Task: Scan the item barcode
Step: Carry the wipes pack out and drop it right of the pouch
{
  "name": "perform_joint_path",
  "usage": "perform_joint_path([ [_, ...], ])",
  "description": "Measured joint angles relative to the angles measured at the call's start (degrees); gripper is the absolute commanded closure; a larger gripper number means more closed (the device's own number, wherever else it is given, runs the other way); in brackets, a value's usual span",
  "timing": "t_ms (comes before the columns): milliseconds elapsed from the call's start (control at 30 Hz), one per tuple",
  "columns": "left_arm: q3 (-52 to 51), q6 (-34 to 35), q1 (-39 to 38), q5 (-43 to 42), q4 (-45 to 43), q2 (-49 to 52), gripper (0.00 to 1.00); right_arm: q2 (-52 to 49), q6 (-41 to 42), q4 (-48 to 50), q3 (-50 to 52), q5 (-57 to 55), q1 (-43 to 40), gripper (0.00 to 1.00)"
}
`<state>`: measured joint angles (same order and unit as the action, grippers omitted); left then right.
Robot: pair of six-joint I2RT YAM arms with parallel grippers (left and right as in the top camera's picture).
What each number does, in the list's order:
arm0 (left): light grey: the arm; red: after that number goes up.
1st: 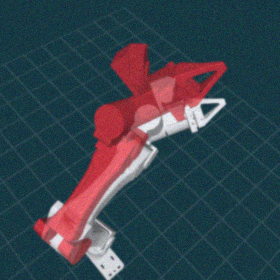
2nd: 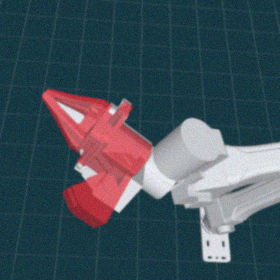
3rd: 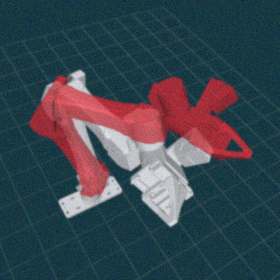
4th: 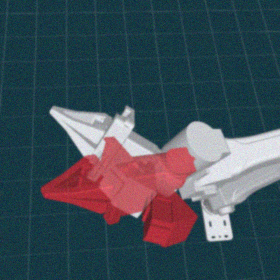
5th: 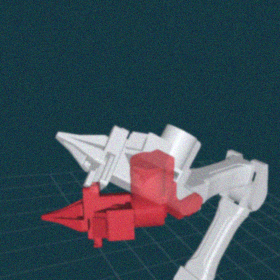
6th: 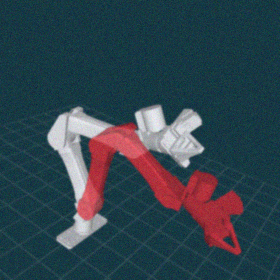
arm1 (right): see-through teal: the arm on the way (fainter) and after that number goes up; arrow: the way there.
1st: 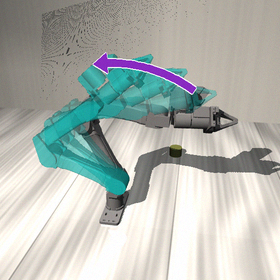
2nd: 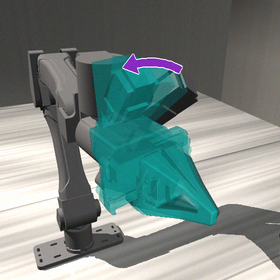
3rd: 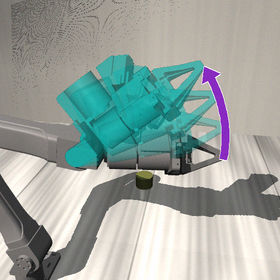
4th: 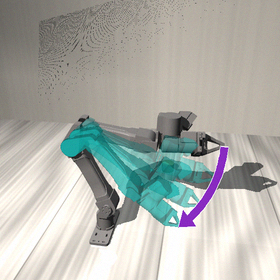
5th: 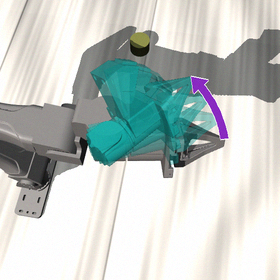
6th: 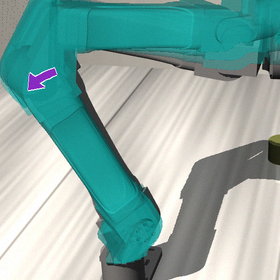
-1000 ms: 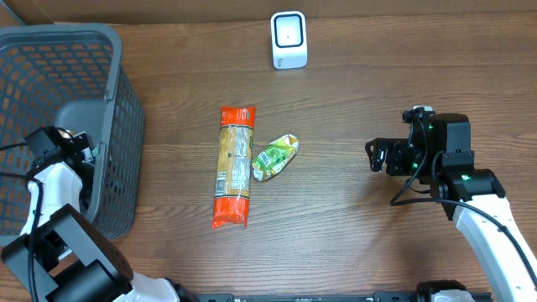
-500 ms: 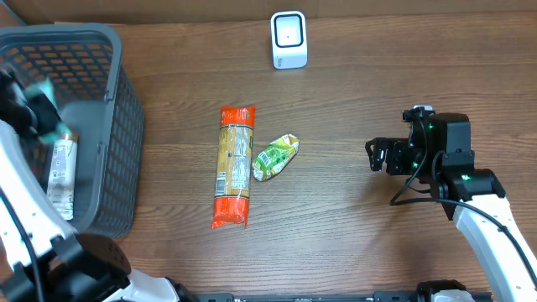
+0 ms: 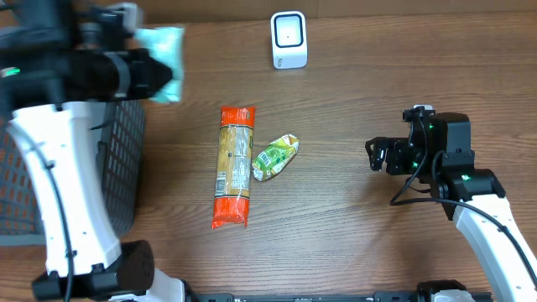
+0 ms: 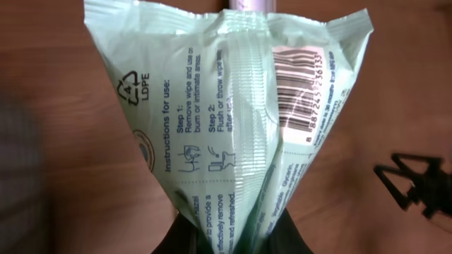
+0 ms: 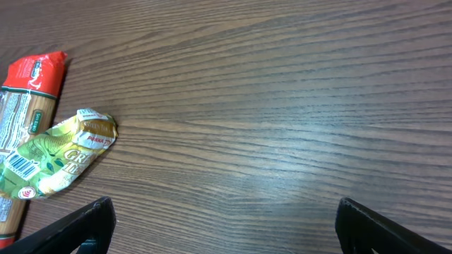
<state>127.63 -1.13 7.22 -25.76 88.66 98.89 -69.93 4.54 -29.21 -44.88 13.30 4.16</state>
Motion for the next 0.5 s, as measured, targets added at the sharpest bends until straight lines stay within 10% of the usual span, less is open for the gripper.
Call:
perform_joint_path([
  [500, -50.4, 17.38, -33.16, 0.96, -47.84, 2.01, 0.96, 0.0, 0.0, -0.26, 0.0, 0.0, 0.0, 0.0],
])
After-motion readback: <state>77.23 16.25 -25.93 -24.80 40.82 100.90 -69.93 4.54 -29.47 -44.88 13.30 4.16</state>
